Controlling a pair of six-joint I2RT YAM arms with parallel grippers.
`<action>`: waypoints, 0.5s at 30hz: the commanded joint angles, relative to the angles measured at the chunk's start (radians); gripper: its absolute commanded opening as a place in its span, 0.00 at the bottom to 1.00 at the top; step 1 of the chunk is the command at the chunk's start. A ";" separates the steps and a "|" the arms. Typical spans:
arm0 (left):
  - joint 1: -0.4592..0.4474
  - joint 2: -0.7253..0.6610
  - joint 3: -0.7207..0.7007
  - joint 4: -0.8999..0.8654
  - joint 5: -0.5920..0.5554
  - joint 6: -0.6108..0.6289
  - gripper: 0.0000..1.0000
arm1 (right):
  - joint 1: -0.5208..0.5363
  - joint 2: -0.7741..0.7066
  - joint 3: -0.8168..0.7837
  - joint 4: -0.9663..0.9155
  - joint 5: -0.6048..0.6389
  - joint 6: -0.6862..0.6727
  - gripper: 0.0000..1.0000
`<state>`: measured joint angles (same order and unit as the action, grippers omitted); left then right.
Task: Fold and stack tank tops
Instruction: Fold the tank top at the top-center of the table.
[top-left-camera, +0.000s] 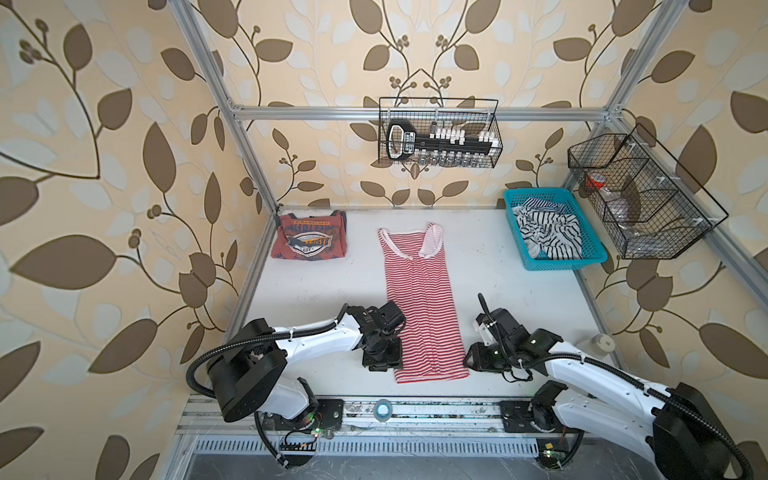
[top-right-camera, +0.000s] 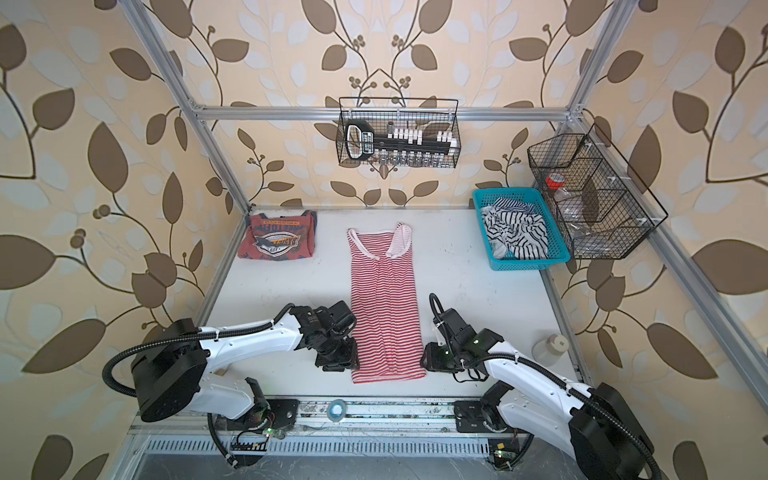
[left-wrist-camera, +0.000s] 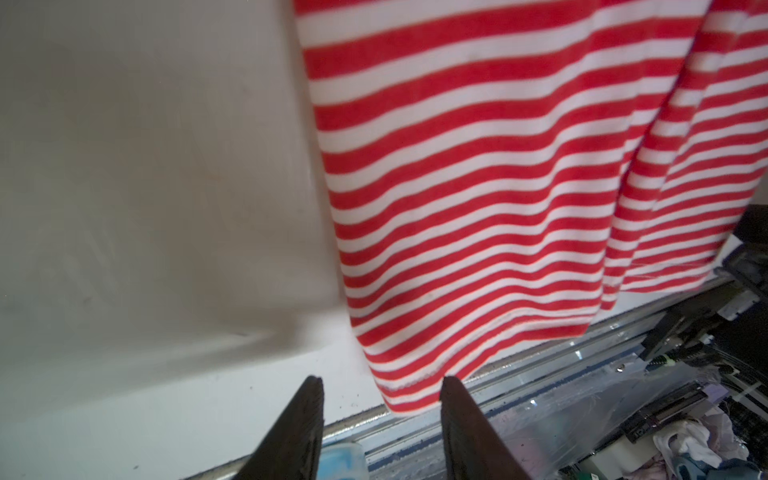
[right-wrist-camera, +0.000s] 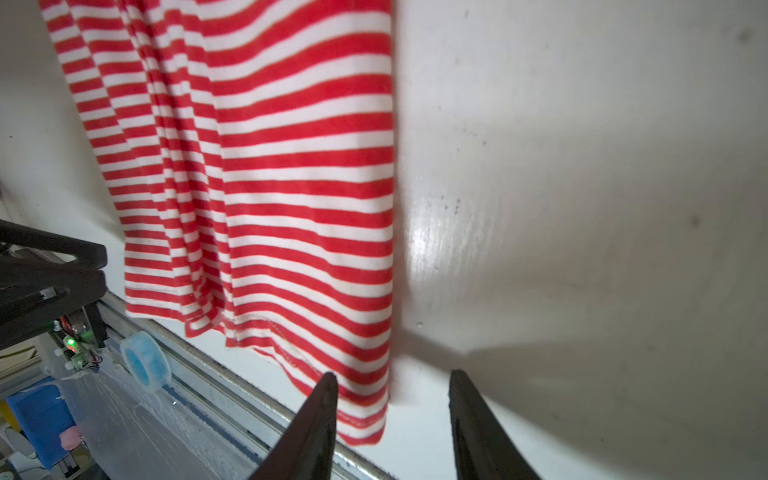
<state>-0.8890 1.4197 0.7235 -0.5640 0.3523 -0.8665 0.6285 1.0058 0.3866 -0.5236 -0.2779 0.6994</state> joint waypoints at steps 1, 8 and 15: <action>-0.016 0.012 -0.018 0.035 0.017 -0.029 0.49 | 0.019 0.013 -0.024 0.026 -0.020 0.026 0.45; -0.040 0.058 -0.026 0.071 0.016 -0.082 0.45 | 0.035 0.037 -0.034 0.056 -0.029 0.038 0.44; -0.050 0.068 -0.041 0.085 0.014 -0.098 0.36 | 0.056 0.047 -0.037 0.046 -0.024 0.045 0.39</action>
<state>-0.9268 1.4731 0.7055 -0.4786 0.3702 -0.9482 0.6735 1.0393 0.3794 -0.4503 -0.3077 0.7284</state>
